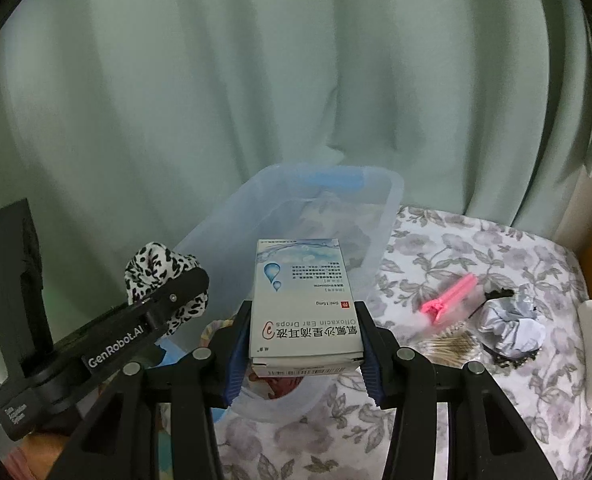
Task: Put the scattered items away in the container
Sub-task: 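Open the left tool over the box while the right tool releases the ear-drop box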
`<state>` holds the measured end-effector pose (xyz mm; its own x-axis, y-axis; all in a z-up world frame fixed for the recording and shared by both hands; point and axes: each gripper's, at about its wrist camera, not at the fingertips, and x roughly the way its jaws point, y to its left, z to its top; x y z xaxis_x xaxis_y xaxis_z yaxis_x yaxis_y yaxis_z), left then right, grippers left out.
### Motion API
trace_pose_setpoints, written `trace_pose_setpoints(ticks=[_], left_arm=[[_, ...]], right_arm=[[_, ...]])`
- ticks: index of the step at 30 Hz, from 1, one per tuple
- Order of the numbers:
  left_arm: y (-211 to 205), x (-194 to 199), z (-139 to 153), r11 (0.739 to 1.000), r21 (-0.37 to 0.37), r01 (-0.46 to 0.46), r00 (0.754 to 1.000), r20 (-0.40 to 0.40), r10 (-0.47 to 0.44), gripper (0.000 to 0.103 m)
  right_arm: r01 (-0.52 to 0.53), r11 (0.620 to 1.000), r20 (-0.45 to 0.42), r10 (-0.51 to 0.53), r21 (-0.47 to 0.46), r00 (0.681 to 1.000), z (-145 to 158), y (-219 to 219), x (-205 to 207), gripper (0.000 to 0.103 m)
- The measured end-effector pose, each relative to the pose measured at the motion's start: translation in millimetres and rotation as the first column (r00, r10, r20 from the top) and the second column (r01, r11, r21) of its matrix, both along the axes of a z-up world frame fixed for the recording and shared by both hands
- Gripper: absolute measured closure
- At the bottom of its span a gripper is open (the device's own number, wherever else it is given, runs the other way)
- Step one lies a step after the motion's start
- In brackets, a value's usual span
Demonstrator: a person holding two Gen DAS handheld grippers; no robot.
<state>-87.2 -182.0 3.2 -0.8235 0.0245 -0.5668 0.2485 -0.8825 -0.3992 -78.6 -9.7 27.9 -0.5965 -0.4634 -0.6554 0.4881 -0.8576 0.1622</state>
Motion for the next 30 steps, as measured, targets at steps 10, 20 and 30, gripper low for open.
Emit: trace_pose_setpoints(ticks=[10, 20, 30], left_arm=[[-8, 2, -3, 1.000, 0.003, -0.009, 1.000, 0.012, 0.009, 0.066], [-7, 5, 0, 1.000, 0.018, -0.013, 1.000, 0.023, 0.012, 0.032], [2, 3, 9, 1.000, -0.007, -0.009, 0.999, 0.044, 0.009, 0.018]], right_arm=[[-0.048, 0.999, 0.007, 0.048, 0.025, 0.999, -9, -19, -8, 0.052], [-0.036, 0.998, 0.024, 0.034, 0.055, 0.999, -15, -18, -9, 0.046], [0.001, 0.999, 0.033, -0.003, 0.039, 0.999, -15, 0, -5, 0.041]])
